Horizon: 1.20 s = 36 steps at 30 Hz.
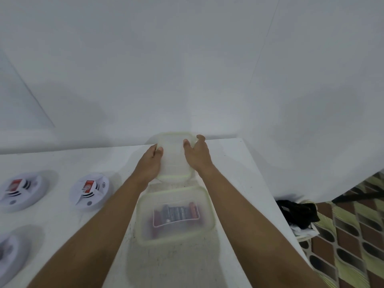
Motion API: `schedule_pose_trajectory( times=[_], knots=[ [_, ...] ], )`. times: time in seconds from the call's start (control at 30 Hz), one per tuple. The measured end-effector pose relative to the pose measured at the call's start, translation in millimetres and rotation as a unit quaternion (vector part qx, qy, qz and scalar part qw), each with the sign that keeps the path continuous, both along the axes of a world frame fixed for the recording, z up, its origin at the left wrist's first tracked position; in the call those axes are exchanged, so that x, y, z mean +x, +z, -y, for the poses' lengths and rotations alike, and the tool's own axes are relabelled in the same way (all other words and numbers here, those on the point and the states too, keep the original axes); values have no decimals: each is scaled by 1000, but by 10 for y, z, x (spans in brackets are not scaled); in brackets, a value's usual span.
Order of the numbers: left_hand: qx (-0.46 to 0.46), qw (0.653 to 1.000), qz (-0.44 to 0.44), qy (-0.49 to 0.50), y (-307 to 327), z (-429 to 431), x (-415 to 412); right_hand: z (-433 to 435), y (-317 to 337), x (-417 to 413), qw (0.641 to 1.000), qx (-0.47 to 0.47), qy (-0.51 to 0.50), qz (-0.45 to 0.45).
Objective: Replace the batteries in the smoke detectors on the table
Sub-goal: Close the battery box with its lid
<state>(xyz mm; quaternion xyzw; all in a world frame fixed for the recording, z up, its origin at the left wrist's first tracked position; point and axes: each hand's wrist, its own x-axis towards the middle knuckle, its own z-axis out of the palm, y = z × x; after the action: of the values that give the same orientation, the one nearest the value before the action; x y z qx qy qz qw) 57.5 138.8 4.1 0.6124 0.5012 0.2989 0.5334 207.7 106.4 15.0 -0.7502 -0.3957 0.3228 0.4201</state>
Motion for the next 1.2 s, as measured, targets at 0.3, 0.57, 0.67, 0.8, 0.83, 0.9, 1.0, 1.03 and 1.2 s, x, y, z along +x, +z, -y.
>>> schedule_pose_trajectory(
  times=[0.3,0.57,0.67,0.8,0.83,0.9,1.0,1.03,1.2],
  knots=[
    [-89,993,34,71,-74,16,-223,201,15,5,995,-51,74,48],
    [83,986,-125,74,62,-145,-389,-104,71,-16,960,-86,206,166],
    [74,988,-136,22,90,-162,-347,-225,75,7,934,-100,238,246],
    [90,987,-131,16,-4,-97,-330,-170,19,2,930,-67,230,280],
    [89,989,-119,24,-27,-96,-335,-151,2,-4,931,-54,224,282],
    [84,990,-107,33,-50,-105,-343,-139,-34,-20,935,-29,211,282],
    [82,990,-108,37,-72,-134,-351,-160,-53,-22,938,-14,202,281],
    [80,990,-109,38,-80,-140,-349,-161,-54,-18,939,-15,201,279],
    [71,990,-116,41,-82,-156,-364,-175,-74,-15,943,-7,199,265]
  ],
)
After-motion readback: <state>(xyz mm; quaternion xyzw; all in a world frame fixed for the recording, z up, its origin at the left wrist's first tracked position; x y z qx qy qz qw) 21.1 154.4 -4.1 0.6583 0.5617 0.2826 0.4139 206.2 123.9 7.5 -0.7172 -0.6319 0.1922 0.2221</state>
